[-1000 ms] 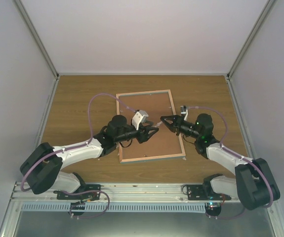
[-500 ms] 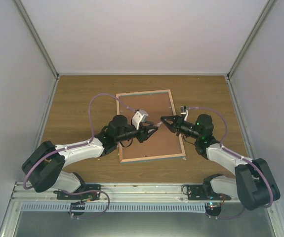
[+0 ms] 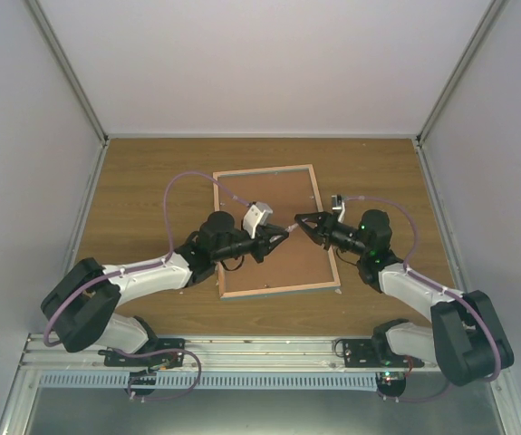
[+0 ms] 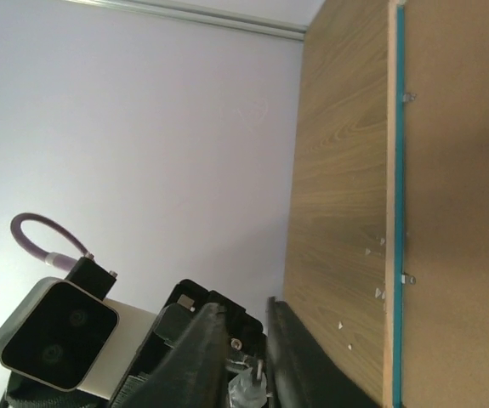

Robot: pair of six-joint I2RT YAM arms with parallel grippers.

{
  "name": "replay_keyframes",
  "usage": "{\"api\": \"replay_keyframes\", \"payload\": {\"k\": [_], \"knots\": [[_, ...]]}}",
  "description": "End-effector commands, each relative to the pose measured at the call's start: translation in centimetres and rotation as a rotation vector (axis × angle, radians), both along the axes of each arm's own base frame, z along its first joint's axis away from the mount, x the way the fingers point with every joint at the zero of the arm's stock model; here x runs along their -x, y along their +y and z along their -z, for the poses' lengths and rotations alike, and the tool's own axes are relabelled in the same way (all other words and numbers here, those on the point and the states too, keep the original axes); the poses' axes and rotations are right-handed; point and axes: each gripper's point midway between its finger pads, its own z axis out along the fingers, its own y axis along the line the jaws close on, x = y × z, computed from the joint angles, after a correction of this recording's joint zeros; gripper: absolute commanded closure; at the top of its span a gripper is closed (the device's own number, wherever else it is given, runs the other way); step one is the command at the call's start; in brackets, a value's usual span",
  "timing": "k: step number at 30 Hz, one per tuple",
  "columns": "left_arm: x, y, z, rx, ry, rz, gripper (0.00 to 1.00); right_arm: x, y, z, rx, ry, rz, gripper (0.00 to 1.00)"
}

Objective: Take the photo out of the frame

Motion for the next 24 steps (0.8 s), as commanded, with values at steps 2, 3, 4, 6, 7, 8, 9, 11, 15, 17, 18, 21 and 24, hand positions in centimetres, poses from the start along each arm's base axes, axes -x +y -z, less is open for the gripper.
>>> {"api": "replay_keyframes", "payload": {"k": [2, 3, 4, 6, 7, 8, 9, 11, 15, 17, 18, 21, 24], "knots": [[-1.0, 1.1, -0.7, -0.021, 0.001, -0.056, 1.0, -1.0, -1.2, 0.7, 0.099, -0.054, 0.009, 0.76], [-1.2, 1.3, -0.6, -0.029, 0.015, -0.064, 1.0, -1.5, -1.7, 1.0, 0.134, -0.067, 0.021, 0.71], [-1.3, 1.6, -0.4, -0.042, 0.033, -0.07, 1.0, -2.0, -2.3, 1.2, 0.169, -0.081, 0.032, 0.66], [-1.5, 2.1, -0.1, -0.066, 0.063, -0.076, 1.0, -3.2, -3.4, 1.0, 0.244, -0.123, 0.054, 0.6], [-1.6, 2.4, 0.2, -0.081, 0.081, -0.08, 1.0, -3.8, -4.0, 1.2, 0.291, -0.146, 0.063, 0.57], [-1.8, 2.6, 0.3, -0.096, 0.097, -0.085, 1.0, -4.4, -4.6, 1.4, 0.354, -0.18, 0.069, 0.56], [-2.0, 3.0, 0.5, -0.115, 0.116, -0.095, 1.0, -5.1, -5.1, 1.7, 0.409, -0.197, 0.077, 0.54], [-2.3, 3.5, 0.7, -0.148, 0.146, -0.108, 1.0, -6.2, -6.2, 2.9, 0.538, -0.216, 0.079, 0.52], [-2.6, 4.4, 1.0, -0.198, 0.187, -0.12, 1.0, -8.4, -8.1, 6.7, 0.763, -0.183, 0.072, 0.5], [-2.4, 4.8, 1.6, -0.233, 0.214, -0.116, 1.0, -9.3, -8.8, 8.3, 0.833, -0.168, 0.078, 0.5], [-2.3, 4.9, 1.9, -0.252, 0.225, -0.113, 1.0, -9.7, -9.1, 9.2, 0.861, -0.158, 0.077, 0.5], [-2.3, 4.8, 2.3, -0.29, 0.23, -0.096, 1.0, -10.8, -9.6, 11.3, 0.924, -0.128, 0.06, 0.51], [-2.6, 4.5, 3.1, -0.326, 0.245, -0.081, 1.0, -11.7, -9.8, 13.1, 0.961, -0.102, 0.042, 0.53]]}}
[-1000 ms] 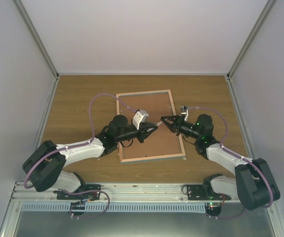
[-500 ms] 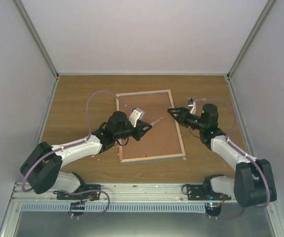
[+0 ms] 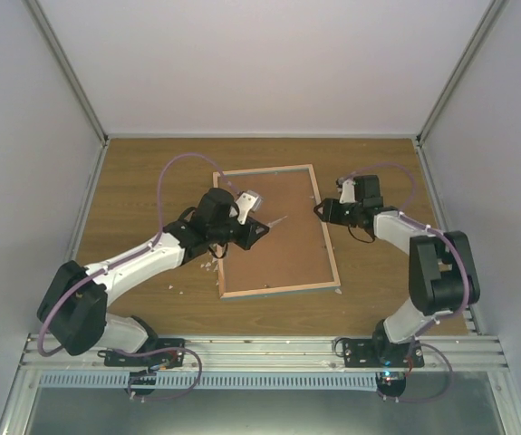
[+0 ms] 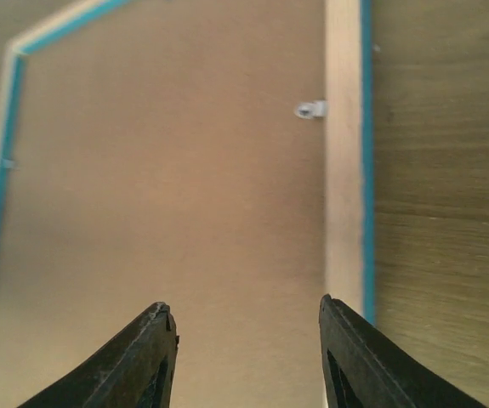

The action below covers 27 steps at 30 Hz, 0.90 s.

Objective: Take the photo out of the frame

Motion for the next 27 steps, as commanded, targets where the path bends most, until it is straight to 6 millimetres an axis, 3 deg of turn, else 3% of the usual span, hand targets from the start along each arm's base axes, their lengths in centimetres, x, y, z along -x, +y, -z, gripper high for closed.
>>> {"api": "replay_keyframes", "payload": {"k": [1, 11, 20, 27], "knots": [[-0.2, -0.5, 0.6, -0.051, 0.014, 0.049, 1.0, -1.4, -1.4, 2.4, 0.138, 0.016, -0.013, 0.54], [0.0, -2.8, 3.3, -0.094, 0.06, 0.131, 1.0, -0.9, -1.2, 5.7, 0.167, 0.081, -0.048, 0.64], [1.6, -4.6, 5.3, -0.138, 0.069, 0.199, 1.0, 0.9, 0.6, 6.3, 0.153, 0.096, -0.09, 0.83], [2.0, -5.5, 6.6, -0.156, 0.084, 0.225, 1.0, 2.6, 1.9, 6.3, 0.139, 0.086, -0.122, 0.93]]}}
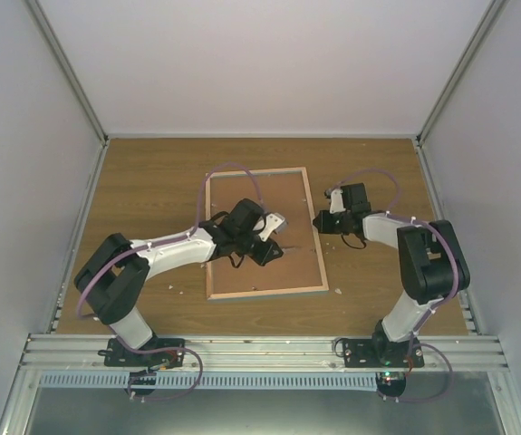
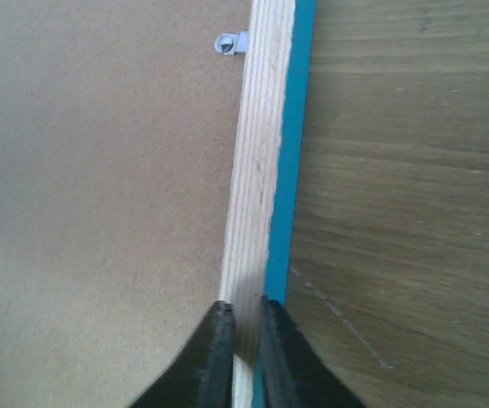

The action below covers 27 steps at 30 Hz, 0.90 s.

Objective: Take the photo out of the frame

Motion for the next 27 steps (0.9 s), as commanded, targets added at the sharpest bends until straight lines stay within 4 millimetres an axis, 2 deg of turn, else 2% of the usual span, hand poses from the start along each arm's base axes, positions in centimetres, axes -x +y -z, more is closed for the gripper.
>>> {"api": "replay_keyframes", "payload": {"k": [1, 8, 13, 15, 20, 27], "knots": [[-0.6, -1.4, -0.7, 0.027, -0.041, 0.028, 1.0, 2.1, 1.5, 0.5, -0.015, 0.017, -0.051, 0.95], [-0.7, -2.1, 0.3, 0.007, -0.029, 0.043, 1.0, 2.9, 2.6, 0.6, -0.021, 0.014, -0.076, 0.95], [-1.5, -1.9, 0.5, -0.028, -0.043, 0.013, 1.0, 2.9, 3.2, 0.1, -0.045, 0.008, -0.072, 0.78], [-1.5, -1.9, 0.6, -0.032, -0.042, 0.011, 1.0, 2.8, 3.4, -0.1, -0.047, 0.007, -0.065, 0.74], [-1.6, -2.0, 1.3, -0.042, -0.032, 0.013, 1.0, 1.9, 3.1, 0.4, -0.018, 0.016, -0.027, 0.73], [-2.4, -2.4, 1.4, -0.053, -0.045, 0.012, 1.0, 1.8, 2.8, 1.5, 0.019, 0.03, -0.021, 0.74]]}}
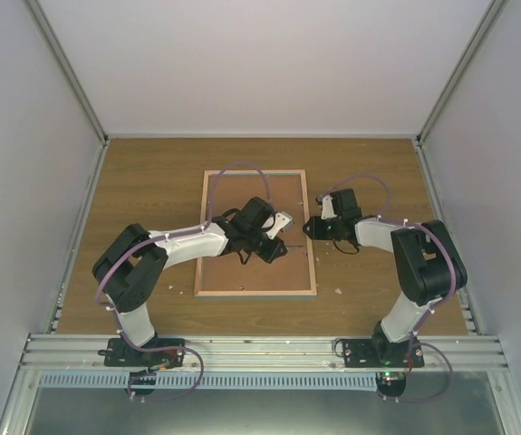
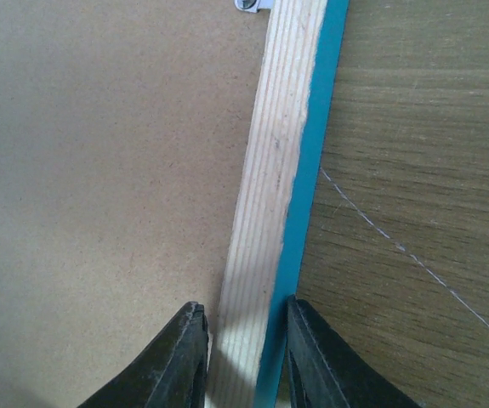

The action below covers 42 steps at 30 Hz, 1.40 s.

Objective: Take the photo out of the frame

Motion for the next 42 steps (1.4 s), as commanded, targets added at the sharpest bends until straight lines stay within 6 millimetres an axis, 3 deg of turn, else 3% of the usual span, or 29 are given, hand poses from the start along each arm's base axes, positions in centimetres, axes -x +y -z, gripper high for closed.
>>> {"api": "replay_keyframes", "payload": {"k": [1, 9, 42], "knots": [[-1.1, -1.2, -1.0, 0.015, -0.05, 0.016, 1.0, -0.2, 0.1, 0.8, 0.036, 0.009, -0.001, 0.75], [-1.1, -1.6, -0.2, 0.002, -0.024, 0.03, 1.0, -0.1, -0.1, 1.2, 0.057, 0.009, -0.007, 0.82], [0.7, -2.9, 1.1, -0.003, 0.026, 0.107, 1.0, 0.1, 0.2, 1.0, 0.058, -0.005, -0.029, 0.83]]}}
